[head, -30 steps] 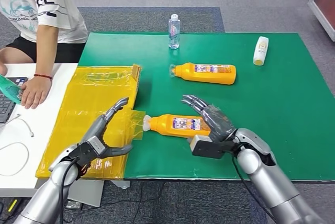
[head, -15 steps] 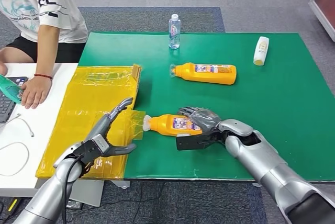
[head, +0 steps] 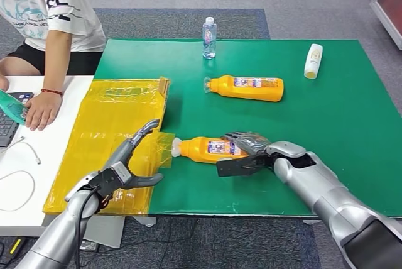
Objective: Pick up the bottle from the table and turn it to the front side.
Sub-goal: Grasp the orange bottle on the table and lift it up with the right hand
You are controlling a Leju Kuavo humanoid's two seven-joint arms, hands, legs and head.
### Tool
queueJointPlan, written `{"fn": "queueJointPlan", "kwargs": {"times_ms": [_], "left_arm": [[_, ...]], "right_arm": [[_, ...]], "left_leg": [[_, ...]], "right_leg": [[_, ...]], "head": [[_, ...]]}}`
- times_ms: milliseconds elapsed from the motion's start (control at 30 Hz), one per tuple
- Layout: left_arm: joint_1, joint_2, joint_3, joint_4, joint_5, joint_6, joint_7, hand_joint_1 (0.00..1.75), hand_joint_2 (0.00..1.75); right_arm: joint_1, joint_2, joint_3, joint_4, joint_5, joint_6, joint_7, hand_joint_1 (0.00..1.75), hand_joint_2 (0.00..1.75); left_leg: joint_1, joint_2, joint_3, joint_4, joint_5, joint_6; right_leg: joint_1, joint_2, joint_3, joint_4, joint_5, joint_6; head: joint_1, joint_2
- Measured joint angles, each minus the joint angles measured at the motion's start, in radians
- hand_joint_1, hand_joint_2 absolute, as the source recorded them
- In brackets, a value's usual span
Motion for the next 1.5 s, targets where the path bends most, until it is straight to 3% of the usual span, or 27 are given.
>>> {"fn": "queueJointPlan", "kwargs": {"times_ms": [133, 267, 667, 1000, 1167, 1500], "left_arm": [[-0.015, 0.0, -0.006, 0.007, -0.001, -0.006, 0.001, 0.0, 1.75], [-0.028, -0.001, -0.012, 0.012, -0.001, -0.009, 0.003, 0.0, 1.75], [-0.03, 0.0, -0.015, 0.015, 0.001, -0.003, 0.003, 0.0, 1.75], [0.009, 0.013, -0.013, 0.008, 0.001, 0.007, -0.003, 0.0, 1.75], [0.056, 0.027, -0.007, -0.031, 0.001, 0.008, -0.014, 0.0, 1.75], [0.138, 0.054, 0.019, -0.101, 0.03, -0.02, -0.039, 0.0, 1.75]], "right_arm": [[-0.005, 0.006, 0.01, 0.013, -0.009, -0.001, 0.013, 0.0, 1.75], [-0.008, 0.008, 0.014, 0.017, -0.018, 0.004, 0.014, 1.75, 1.75], [-0.002, 0.003, 0.018, 0.021, -0.064, -0.021, 0.008, 1.75, 1.75], [0.057, -0.056, -0.046, -0.003, -0.172, -0.108, -0.043, 1.75, 1.75], [0.188, -0.103, -0.226, -0.094, -0.343, -0.152, -0.144, 1.75, 1.75], [0.483, -0.119, -0.647, -0.373, -0.575, -0.004, -0.265, 1.75, 1.75]], "left_leg": [[0.0, 0.0, 0.0, 0.0, 0.0, 0.0], [0.0, 0.0, 0.0, 0.0, 0.0, 0.0], [0.0, 0.0, 0.0, 0.0, 0.0, 0.0], [0.0, -0.001, 0.0, 0.0, 0.0, 0.001], [0.0, -0.003, 0.0, 0.0, -0.001, 0.002], [0.0, -0.004, -0.002, 0.0, -0.002, 0.001]], "right_leg": [[0.0, 0.0, 0.0, 0.0, 0.0, 0.0], [0.0, 0.0, 0.0, 0.0, 0.0, 0.0], [0.0, 0.0, 0.0, 0.0, 0.0, 0.0], [0.0, -0.002, 0.002, -0.001, 0.0, 0.002], [0.0, -0.004, 0.003, -0.001, -0.001, 0.003], [0.0, -0.004, 0.001, -0.001, -0.003, 0.002]], "head": [[0.0, 0.0], [0.0, 0.0], [0.0, 0.0], [0.0, 0.0], [0.0, 0.0], [0.0, 0.0]]}}
